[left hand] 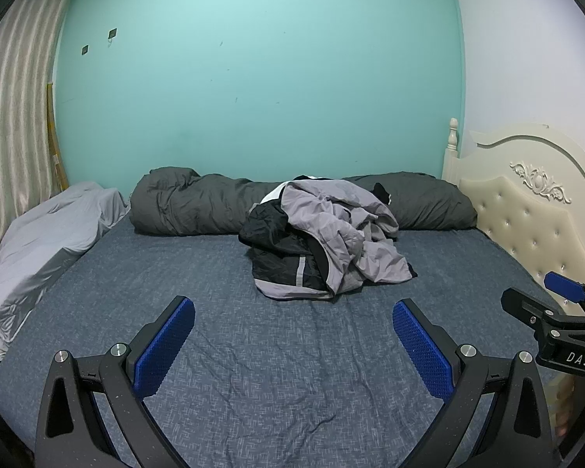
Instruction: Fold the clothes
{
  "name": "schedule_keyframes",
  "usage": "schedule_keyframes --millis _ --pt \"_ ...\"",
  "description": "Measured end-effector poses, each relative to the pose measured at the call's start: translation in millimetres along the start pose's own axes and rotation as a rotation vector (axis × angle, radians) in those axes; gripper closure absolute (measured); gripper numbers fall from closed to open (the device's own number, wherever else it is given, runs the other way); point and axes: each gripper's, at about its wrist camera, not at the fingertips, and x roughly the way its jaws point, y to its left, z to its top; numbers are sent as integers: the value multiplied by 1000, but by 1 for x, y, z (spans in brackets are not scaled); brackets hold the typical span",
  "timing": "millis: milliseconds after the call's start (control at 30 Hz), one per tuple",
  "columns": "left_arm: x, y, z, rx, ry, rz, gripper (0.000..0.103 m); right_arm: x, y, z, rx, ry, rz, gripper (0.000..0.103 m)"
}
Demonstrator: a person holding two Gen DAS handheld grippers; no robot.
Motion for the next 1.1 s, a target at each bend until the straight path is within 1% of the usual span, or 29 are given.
schedule_keyframes --millis 400,567,700,767,867,967,1100 --pt "10 4 -3 -9 8 7 0 6 -2 -1 -11 6 9 0" --pt "35 11 -5 -22 27 17 0 31 -11 -4 18 45 27 0" --pt "64 22 -6 -40 35 21 0 72 -17 -6 37 91 69 0" --pt "88 31 -10 -63 57 7 0 95 -20 -6 43 119 94 0" --pt "124 45 -17 -101 94 -15 0 138 -22 -7 41 143 81 0" --pt "165 59 -25 -129 124 -29 0 193 -22 -9 46 179 102 0" --pt "213 73 -35 -149 147 -9 0 268 -22 -15 40 230 140 0"
